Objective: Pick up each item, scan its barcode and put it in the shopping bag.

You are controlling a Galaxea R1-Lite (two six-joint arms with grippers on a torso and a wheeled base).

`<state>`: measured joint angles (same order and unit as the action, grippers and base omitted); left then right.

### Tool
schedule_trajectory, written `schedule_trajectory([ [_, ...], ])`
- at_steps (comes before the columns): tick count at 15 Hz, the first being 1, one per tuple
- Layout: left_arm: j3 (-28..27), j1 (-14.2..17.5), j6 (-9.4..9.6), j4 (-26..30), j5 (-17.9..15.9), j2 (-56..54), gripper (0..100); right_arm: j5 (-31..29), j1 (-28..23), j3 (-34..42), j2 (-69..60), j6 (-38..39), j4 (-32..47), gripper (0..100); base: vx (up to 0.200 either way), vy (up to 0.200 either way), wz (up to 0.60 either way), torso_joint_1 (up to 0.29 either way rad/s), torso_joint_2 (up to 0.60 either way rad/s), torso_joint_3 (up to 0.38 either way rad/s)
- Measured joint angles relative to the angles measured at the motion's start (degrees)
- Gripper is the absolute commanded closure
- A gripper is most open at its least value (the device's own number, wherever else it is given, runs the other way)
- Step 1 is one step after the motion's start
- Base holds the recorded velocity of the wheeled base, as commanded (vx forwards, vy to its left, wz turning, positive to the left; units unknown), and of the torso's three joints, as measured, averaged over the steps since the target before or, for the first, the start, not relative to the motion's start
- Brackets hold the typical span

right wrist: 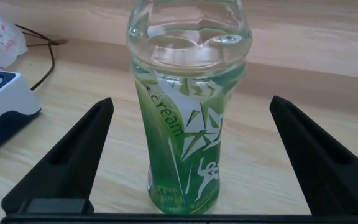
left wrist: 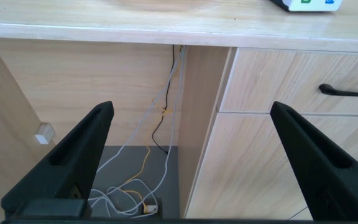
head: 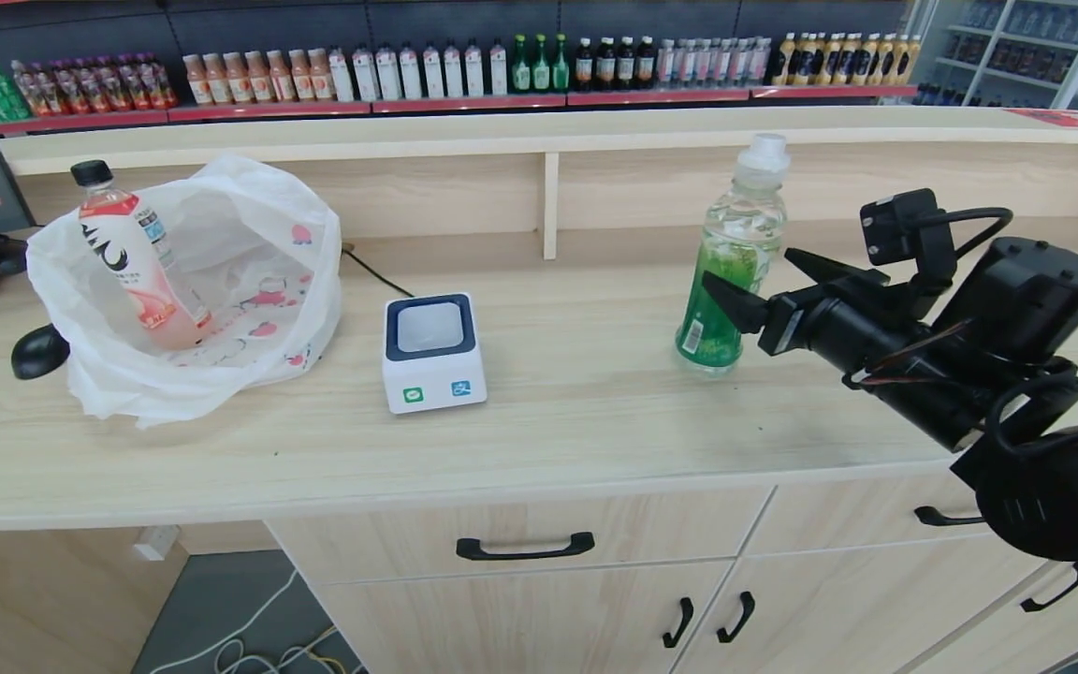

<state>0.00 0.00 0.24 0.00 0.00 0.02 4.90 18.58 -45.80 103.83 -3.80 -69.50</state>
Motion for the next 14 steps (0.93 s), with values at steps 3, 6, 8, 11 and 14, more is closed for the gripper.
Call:
schedule_trajectory([
  [3, 0.0, 0.0, 0.02, 0.0, 0.0, 0.0, 0, -0.2, -0.1, -1.9, 2.1, 0.8, -0.1, 0, 0.0, 0.0, 0.0, 0.0, 0.0, 0.0],
  [6, 0.0, 0.0, 0.02, 0.0, 0.0, 0.0, 0, 0.1, -0.6, -4.7, 4.1, 0.9, -0.1, 0, 0.0, 0.0, 0.0, 0.0, 0.0, 0.0],
  [8, 0.0, 0.0, 0.0, 0.0, 0.0, 0.0, 0, 0.2, -0.9, -6.3, 5.3, 0.9, -0.1, 0, 0.0, 0.0, 0.0, 0.0, 0.0, 0.0],
  [11, 0.0, 0.0, 0.02, 0.0, 0.0, 0.0, 0, 0.1, -0.7, -7.8, 6.8, 0.8, -0.7, 0, 0.0, 0.0, 0.0, 0.0, 0.0, 0.0],
  [14, 0.0, 0.0, 0.02, 0.0, 0.0, 0.0, 0, 0.1, -0.6, -8.1, 8.0, 0.5, -2.0, 0, 0.0, 0.0, 0.0, 0.0, 0.0, 0.0],
])
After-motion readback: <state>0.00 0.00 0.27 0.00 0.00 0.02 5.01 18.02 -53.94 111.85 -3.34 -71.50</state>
